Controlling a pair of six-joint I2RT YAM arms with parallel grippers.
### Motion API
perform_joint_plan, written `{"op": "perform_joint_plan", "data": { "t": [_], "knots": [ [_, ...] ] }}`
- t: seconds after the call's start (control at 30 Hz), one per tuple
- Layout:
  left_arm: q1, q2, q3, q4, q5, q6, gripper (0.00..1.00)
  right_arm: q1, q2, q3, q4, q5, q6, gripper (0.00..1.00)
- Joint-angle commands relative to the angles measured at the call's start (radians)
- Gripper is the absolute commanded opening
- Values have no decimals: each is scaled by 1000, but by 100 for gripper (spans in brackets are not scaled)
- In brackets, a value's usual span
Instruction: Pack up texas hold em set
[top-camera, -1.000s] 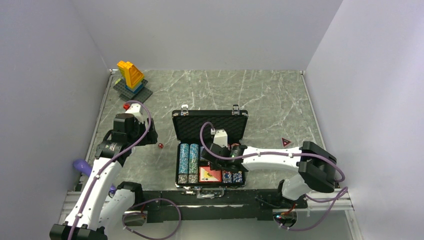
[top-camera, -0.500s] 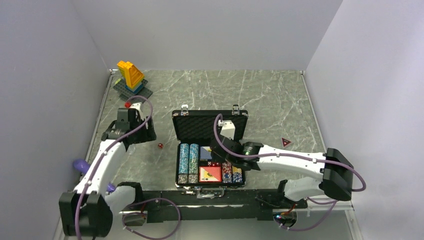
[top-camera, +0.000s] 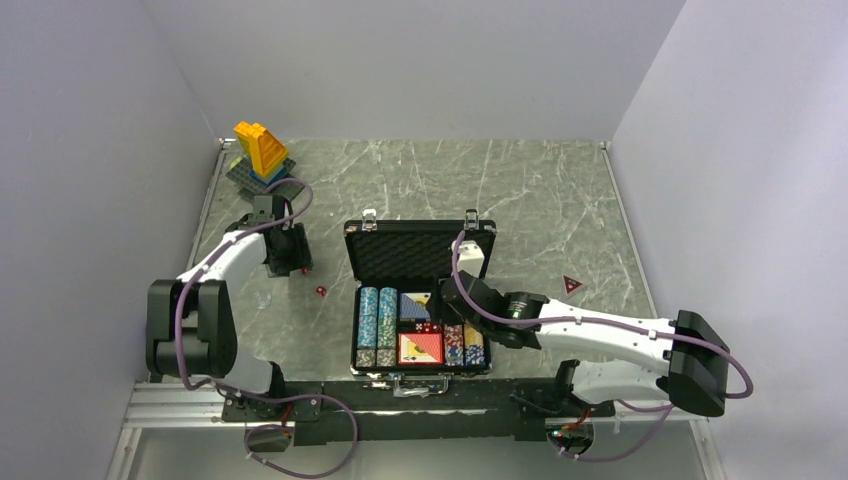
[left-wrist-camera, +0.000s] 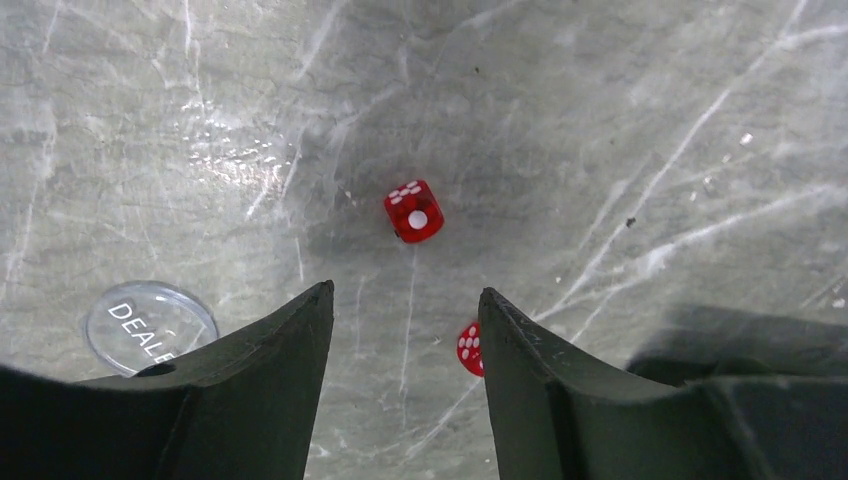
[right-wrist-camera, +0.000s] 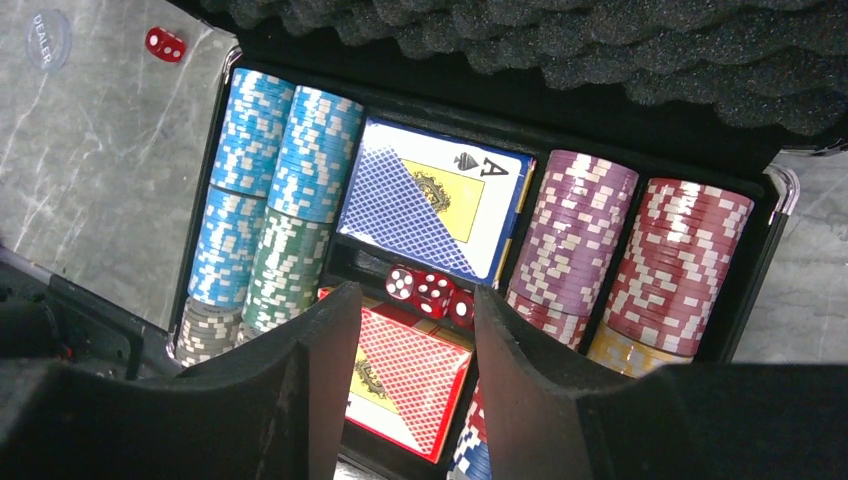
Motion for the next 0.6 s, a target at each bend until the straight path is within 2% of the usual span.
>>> {"op": "perform_joint_plan", "data": {
  "t": [0.0, 0.3, 0.57],
  "knots": [
    [5, 50, 50, 35, -52, -21, 59, -5, -42, -22, 82, -18, -13, 50],
    [6, 128, 89, 61, -61, -15, 49, -9, -28, -29, 111, -44, -22, 50],
    [6, 173, 115, 61, -57, 2, 47, -9, 3, -20, 130, -70, -22, 50]
  ]
}}
